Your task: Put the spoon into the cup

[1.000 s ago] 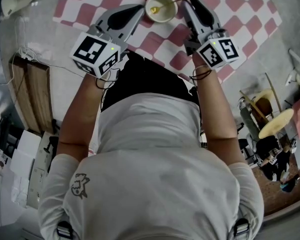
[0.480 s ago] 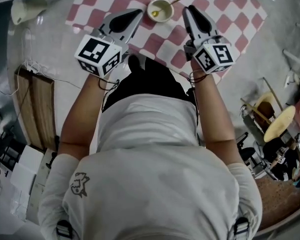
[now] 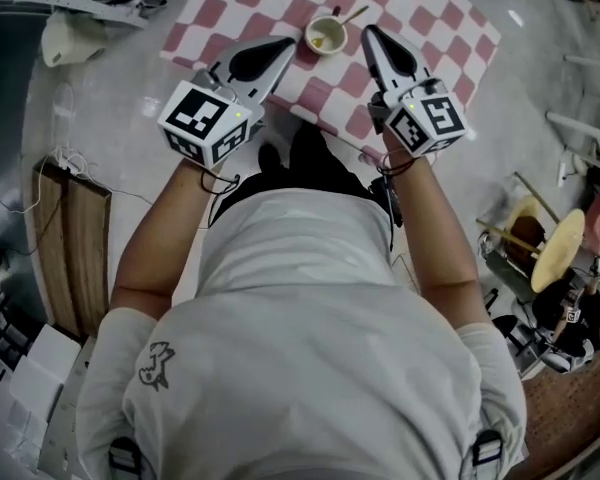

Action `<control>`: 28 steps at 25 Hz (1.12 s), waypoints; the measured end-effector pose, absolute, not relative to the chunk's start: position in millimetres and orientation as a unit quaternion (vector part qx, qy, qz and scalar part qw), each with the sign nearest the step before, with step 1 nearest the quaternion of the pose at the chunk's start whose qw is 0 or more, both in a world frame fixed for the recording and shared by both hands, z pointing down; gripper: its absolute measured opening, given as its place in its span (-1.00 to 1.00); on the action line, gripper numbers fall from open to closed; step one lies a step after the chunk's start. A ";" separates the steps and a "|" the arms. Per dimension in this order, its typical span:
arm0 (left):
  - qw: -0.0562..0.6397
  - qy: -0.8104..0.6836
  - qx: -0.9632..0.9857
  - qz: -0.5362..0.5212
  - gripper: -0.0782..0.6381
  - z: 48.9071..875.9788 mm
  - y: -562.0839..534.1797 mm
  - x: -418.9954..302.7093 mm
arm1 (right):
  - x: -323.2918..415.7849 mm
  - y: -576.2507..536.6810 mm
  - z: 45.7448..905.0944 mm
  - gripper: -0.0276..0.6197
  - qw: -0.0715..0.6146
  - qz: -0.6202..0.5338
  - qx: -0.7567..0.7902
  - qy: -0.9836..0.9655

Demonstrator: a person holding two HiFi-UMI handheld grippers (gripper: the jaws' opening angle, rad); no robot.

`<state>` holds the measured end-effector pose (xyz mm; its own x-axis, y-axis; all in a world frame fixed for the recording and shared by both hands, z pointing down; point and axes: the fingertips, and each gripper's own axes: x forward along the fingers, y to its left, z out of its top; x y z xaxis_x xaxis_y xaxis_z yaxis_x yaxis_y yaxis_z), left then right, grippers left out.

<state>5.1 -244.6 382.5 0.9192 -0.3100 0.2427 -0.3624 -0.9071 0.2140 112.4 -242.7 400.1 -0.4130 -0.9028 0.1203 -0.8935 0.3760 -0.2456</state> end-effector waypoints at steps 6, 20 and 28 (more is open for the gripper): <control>0.108 -0.172 0.976 0.078 -0.74 352.7 -251.2 -21.3 | 78.6 -245.7 358.6 -0.82 0.015 -0.096 -0.524 0.846; 0.088 -0.167 0.982 0.027 -0.74 310.2 -191.2 -78.9 | 30.8 -177.4 314.6 -0.82 0.012 -0.057 -0.521 0.852; 0.092 -0.190 0.977 0.010 -0.74 311.5 -159.7 -95.5 | 33.6 -115.6 310.8 -0.82 0.020 -0.064 -0.522 0.850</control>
